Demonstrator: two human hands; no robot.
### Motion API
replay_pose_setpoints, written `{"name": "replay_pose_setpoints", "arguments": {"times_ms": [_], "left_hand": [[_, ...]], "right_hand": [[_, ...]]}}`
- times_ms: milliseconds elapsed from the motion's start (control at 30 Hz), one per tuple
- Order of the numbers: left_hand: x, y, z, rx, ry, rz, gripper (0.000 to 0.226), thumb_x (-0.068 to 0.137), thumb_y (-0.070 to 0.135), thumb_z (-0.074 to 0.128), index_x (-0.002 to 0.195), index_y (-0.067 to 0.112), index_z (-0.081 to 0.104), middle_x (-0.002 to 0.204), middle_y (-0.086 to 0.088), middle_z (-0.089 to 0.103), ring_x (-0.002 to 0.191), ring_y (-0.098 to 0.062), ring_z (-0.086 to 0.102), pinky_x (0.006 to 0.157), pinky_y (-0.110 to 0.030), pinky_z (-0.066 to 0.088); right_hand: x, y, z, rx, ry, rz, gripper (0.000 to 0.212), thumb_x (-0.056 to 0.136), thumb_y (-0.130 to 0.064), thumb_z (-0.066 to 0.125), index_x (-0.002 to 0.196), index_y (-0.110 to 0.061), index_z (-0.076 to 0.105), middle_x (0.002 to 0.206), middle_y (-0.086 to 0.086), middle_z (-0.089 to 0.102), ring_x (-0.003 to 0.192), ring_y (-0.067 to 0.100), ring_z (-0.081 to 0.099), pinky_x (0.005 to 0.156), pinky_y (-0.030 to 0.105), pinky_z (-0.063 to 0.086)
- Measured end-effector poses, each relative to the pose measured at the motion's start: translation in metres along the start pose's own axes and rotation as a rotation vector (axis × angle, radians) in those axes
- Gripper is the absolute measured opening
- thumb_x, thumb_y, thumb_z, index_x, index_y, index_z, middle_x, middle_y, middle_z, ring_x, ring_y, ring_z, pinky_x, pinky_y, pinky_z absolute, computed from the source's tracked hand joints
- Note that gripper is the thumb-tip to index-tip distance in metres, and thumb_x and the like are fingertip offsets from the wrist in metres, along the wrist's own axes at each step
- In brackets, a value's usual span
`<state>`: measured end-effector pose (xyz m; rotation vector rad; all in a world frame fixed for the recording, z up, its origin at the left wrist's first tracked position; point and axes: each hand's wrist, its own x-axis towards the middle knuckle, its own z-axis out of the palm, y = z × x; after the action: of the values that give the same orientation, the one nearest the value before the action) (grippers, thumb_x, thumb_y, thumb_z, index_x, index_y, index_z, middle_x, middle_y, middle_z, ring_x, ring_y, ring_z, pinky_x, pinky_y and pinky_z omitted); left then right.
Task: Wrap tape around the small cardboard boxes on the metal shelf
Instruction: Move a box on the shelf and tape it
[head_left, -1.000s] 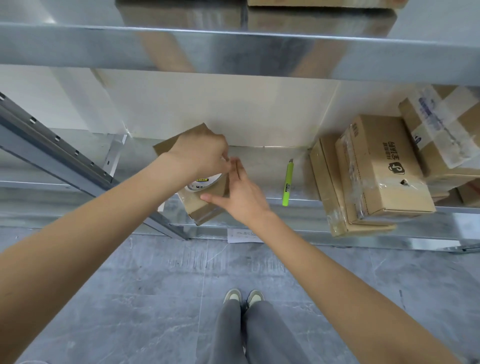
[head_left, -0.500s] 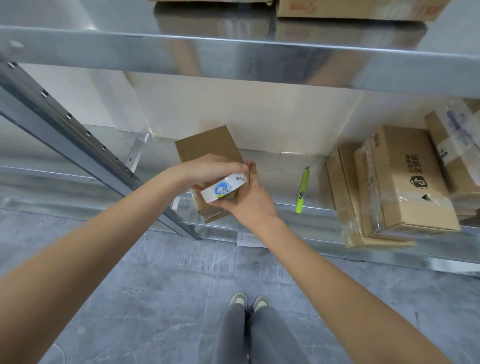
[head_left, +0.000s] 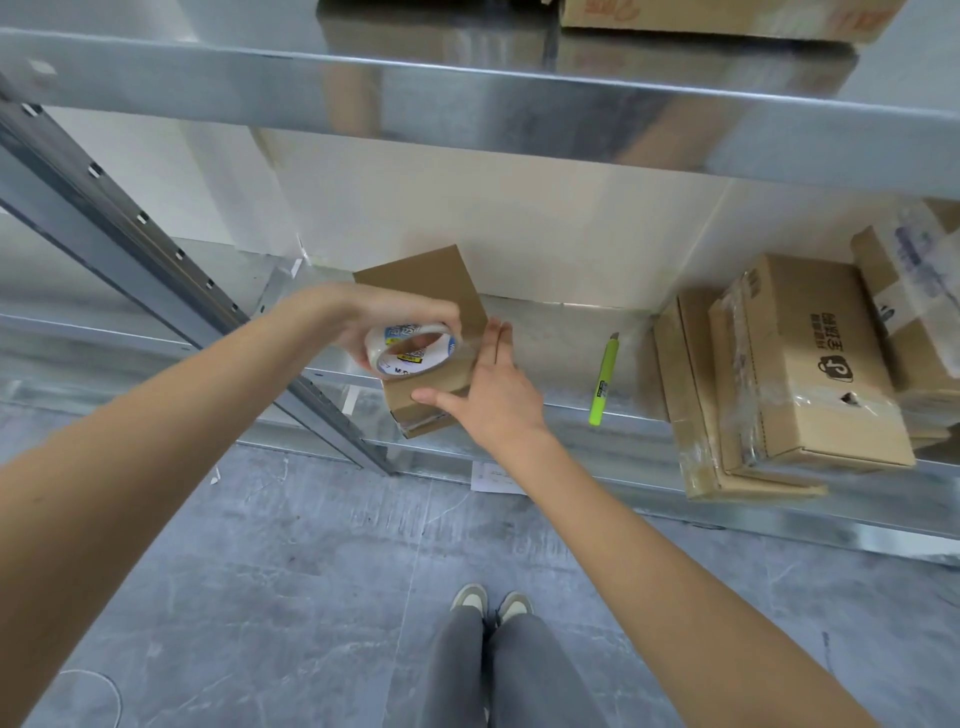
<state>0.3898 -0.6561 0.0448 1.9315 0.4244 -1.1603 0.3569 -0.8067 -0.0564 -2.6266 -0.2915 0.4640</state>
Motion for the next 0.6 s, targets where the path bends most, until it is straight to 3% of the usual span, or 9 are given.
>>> {"name": "replay_pose_setpoints", "arguments": {"times_ms": [133,300,467,533,600], "left_hand": [[0.001,-0.004,-0.001,0.094,-0.041,0.059,0.038,0.086,0.043,0.052,0.061,0.015,0.051,0.059,-0.002,0.043,0.049,-0.018,0.039,0.058,-0.025,0.032],[0.003,-0.006,-0.003,0.077,-0.022,0.101,0.028,0.084,0.043,0.054,0.082,0.015,0.055,0.078,-0.014,0.038,0.055,-0.019,0.034,0.052,-0.025,0.030],[0.015,-0.015,-0.008,0.023,-0.018,0.130,0.034,0.075,0.048,0.057,0.087,0.017,0.058,0.065,-0.003,0.044,0.047,-0.017,0.037,0.046,-0.020,0.034],[0.017,-0.016,-0.010,-0.006,-0.009,0.142,0.030,0.074,0.048,0.058,0.078,0.018,0.062,0.062,-0.001,0.046,0.045,-0.015,0.039,0.045,-0.019,0.035],[0.018,-0.016,-0.012,-0.034,0.001,0.155,0.029,0.082,0.043,0.057,0.061,0.024,0.064,0.055,0.005,0.051,0.041,-0.012,0.044,0.042,-0.017,0.037]], "right_hand": [[0.000,0.000,0.002,-0.001,0.006,-0.004,0.130,0.066,-0.084,0.055,0.154,-0.010,-0.008,0.162,0.008,-0.006,0.131,0.033,0.043,0.098,0.040,0.045],[0.001,0.003,0.004,-0.053,0.015,-0.032,0.126,0.070,-0.086,0.047,0.154,-0.010,-0.009,0.163,0.009,-0.007,0.131,0.034,0.044,0.105,0.042,0.039],[-0.002,0.013,0.006,0.005,0.002,-0.088,0.115,0.077,-0.083,0.037,0.154,-0.012,-0.009,0.163,0.005,-0.009,0.145,0.028,0.022,0.116,0.053,0.020],[-0.001,0.022,0.000,0.108,0.079,-0.077,0.110,0.079,-0.082,0.035,0.154,-0.011,-0.003,0.163,0.006,-0.001,0.147,0.025,0.016,0.117,0.051,0.017],[0.005,0.041,-0.010,0.157,0.260,0.021,0.100,0.085,-0.075,0.038,0.153,-0.006,0.011,0.159,0.013,0.018,0.144,0.028,0.024,0.114,0.047,0.025]]}}
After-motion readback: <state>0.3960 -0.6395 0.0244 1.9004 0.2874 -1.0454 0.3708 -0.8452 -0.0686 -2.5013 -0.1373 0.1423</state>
